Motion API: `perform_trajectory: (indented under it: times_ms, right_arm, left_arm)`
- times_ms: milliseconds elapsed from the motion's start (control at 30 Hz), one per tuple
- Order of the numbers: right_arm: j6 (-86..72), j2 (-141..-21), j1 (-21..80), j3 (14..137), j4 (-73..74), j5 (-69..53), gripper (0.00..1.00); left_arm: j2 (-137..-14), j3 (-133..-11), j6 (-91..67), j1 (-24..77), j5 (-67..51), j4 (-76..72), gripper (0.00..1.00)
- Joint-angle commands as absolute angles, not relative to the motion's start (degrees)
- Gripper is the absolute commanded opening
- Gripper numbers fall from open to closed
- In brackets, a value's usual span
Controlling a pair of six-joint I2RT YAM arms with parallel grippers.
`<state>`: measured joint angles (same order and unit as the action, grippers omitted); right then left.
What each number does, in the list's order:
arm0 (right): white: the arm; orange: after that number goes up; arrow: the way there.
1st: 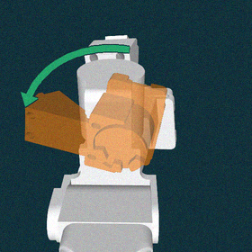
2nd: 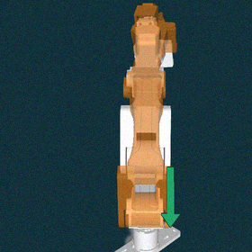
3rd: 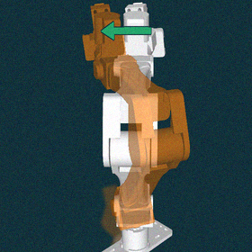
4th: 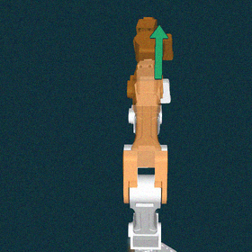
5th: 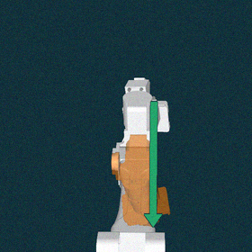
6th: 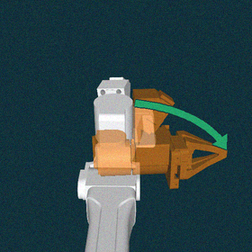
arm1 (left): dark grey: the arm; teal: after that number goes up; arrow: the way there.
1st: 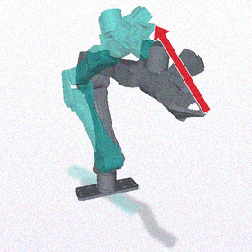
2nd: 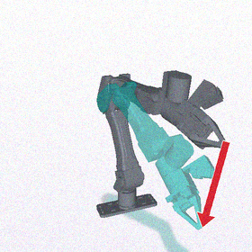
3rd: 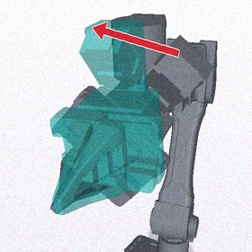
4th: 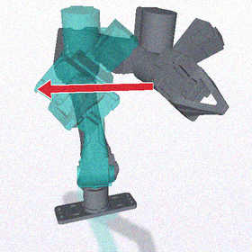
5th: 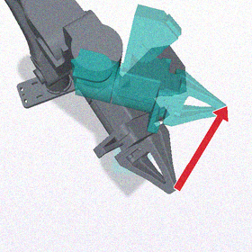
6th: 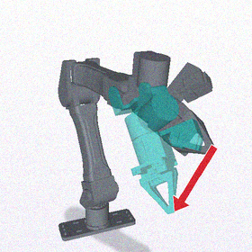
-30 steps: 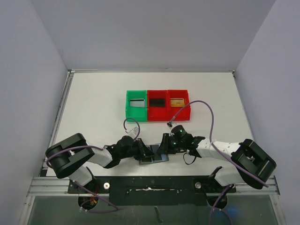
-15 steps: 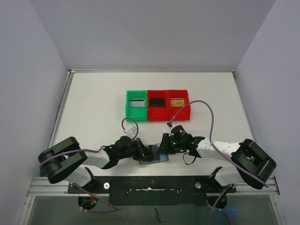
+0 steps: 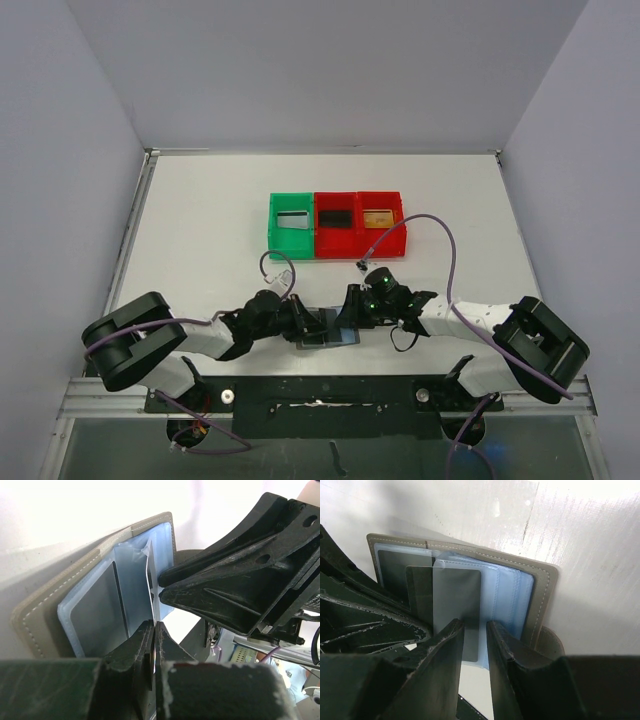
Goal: Take the credit cards out of the card holder
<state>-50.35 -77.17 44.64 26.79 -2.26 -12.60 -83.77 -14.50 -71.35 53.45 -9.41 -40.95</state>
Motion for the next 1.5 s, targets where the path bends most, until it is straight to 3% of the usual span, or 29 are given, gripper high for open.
perform_trajectory:
  times_ms: [0,367,733,1100,1267,1400,1467]
  right_arm:
    - [-48.9,-77.8,43.7,27.0,1.7,-7.8,0.28]
    - [-47.5,-75.8,43.1,28.1,2.6,-8.7,0.28]
    - [-46.2,-69.9,43.8,33.9,2.3,-13.2,0.31]
    - [-48.6,-83.2,46.5,35.8,-2.6,-16.2,0.30]
    - [-49.0,-80.7,46.4,33.8,-0.9,-11.5,0.31]
    - [-47.6,-76.5,46.5,34.2,-0.6,-11.9,0.39]
    - [-47.5,-73.7,46.4,34.3,-0.4,-11.8,0.52]
  left_arm:
    - [-80.8,-14.3,-70.9,53.1,-8.0,-41.7,0.00]
    - [-67.1,-12.1,-68.6,52.5,-3.9,-27.8,0.00]
    - [-63.1,-12.7,-67.1,52.1,-2.6,-23.1,0.00]
    - [-56.0,-11.8,-66.9,51.8,1.4,-17.8,0.00]
    - [-53.6,-11.8,-66.7,51.7,2.6,-15.1,0.00]
    - [-52.6,-11.9,-66.2,51.7,3.1,-14.6,0.00]
    - [-52.0,-11.9,-65.8,51.6,2.9,-15.0,0.00]
